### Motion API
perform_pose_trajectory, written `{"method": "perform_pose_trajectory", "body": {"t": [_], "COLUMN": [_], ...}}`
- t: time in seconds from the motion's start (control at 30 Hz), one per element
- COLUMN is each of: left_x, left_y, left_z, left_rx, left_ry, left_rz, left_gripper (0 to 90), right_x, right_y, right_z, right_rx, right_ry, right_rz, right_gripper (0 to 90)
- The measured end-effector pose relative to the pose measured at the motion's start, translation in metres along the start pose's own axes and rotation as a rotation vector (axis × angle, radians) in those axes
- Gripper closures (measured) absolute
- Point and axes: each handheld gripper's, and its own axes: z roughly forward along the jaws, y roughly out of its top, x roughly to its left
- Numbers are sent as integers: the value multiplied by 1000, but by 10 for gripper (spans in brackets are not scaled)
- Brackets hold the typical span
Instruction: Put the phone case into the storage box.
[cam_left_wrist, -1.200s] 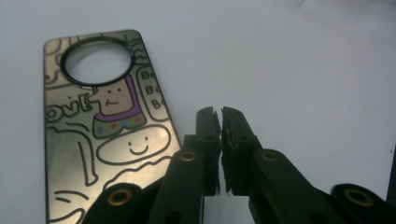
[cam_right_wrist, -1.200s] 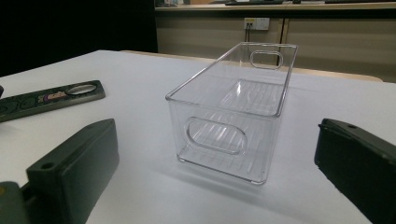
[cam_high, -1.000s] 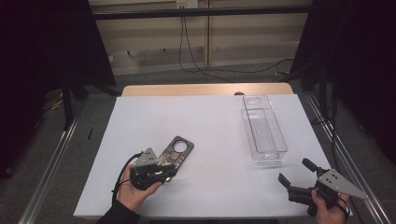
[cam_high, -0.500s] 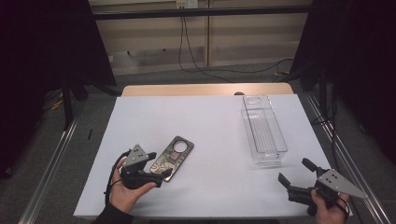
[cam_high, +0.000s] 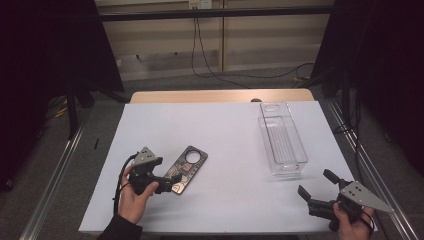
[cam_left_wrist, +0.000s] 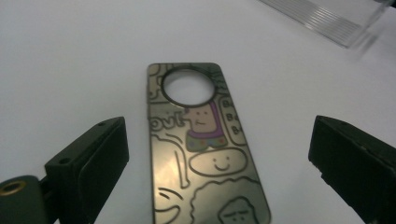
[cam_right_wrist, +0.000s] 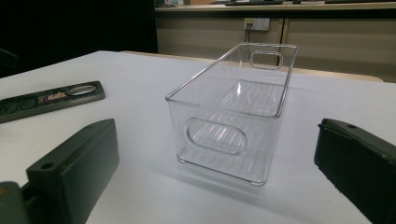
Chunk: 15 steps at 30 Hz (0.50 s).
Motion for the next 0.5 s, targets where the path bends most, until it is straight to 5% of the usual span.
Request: {"method": "perform_pose_trajectory", "body": {"t": [0.2, 0.5], "left_x": [4, 2], "left_y": [8, 16], "left_z": [13, 32], "left_rx": [74, 172], "left_ry": [59, 54], "left_rz": [14, 32], "left_gripper": [51, 45], "right_x": [0, 0], "right_y": [0, 0], "right_z": [0, 1], "right_rx": [3, 3], "right_ry": [4, 5], "right_rz": [-6, -5], "right_gripper": [0, 0]}}
